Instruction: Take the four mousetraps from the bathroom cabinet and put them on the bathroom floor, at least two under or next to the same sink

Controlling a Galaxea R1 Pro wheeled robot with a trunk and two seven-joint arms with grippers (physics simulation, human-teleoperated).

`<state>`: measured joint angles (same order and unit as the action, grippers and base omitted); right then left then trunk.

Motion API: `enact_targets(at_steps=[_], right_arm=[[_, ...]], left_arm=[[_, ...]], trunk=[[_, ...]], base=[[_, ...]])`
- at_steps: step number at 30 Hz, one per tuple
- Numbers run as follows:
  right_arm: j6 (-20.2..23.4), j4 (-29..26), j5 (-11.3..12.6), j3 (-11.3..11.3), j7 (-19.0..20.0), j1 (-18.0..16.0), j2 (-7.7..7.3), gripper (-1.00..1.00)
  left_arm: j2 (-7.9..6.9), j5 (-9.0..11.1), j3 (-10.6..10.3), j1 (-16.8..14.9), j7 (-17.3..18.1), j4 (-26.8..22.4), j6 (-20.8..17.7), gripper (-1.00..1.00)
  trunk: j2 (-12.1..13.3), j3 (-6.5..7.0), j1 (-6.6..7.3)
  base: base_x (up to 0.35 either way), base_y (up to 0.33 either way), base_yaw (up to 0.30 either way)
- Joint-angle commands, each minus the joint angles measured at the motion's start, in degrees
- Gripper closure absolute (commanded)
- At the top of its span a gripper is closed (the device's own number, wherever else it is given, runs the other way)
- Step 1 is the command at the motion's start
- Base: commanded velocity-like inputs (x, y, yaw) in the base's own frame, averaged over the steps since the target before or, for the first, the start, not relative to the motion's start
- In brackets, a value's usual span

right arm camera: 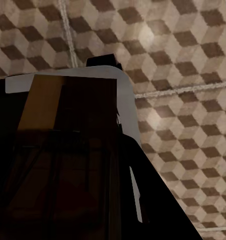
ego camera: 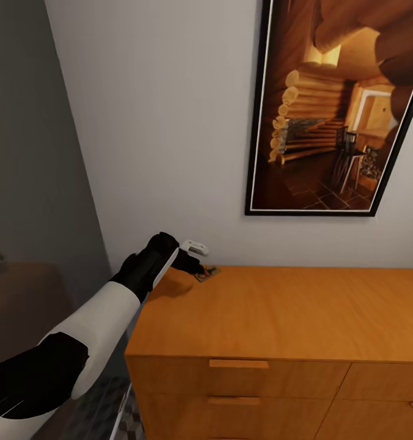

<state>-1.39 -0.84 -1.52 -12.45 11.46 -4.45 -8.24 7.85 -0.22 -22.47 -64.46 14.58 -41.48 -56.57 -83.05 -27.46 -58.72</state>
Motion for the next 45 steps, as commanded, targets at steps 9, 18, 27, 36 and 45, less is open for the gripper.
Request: enact_targets(at_steps=[9, 18, 27, 36, 45], right_arm=[[-0.12, 0.05, 0.03, -0.38, 0.32, -0.04, -0.02, 1.00], [-0.52, 0.05, 0.04, -0.38, 0.48, -0.04, 0.05, 1.00], [-0.56, -0.03, 0.03, -0.38, 0.49, -0.04, 0.14, 1.00], [-0.63, -0.03, 0.03, -0.38, 0.49, -0.04, 0.16, 1.00], [-0.63, -0.03, 0.03, -0.38, 0.49, -0.04, 0.23, 1.00]], left_arm=[[-0.03, -0.05, -0.12, -0.05, 0.10, 0.06, -0.21, -1.00], [-0.03, -0.05, -0.12, -0.05, 0.12, 0.06, -0.21, -1.00], [0.04, -0.05, -0.26, -0.05, 0.19, 0.06, -0.21, -1.00], [0.06, -0.05, -1.19, -0.05, 4.64, -0.16, 0.00, -1.00], [0.06, -0.06, -1.43, -0.05, 5.43, -0.60, 0.05, -1.00]], trunk=[[-0.03, -0.06, -0.01], [-0.03, -0.23, -0.01], [-0.03, -0.90, -0.01], [-0.03, -1.63, -0.01], [-0.03, -2.35, -0.01]], base=[[0.104, 0.000, 0.000], [0.008, 0.000, 0.000], [0.000, 0.000, 0.000], [0.000, 0.000, 0.000], [0.000, 0.000, 0.000]])
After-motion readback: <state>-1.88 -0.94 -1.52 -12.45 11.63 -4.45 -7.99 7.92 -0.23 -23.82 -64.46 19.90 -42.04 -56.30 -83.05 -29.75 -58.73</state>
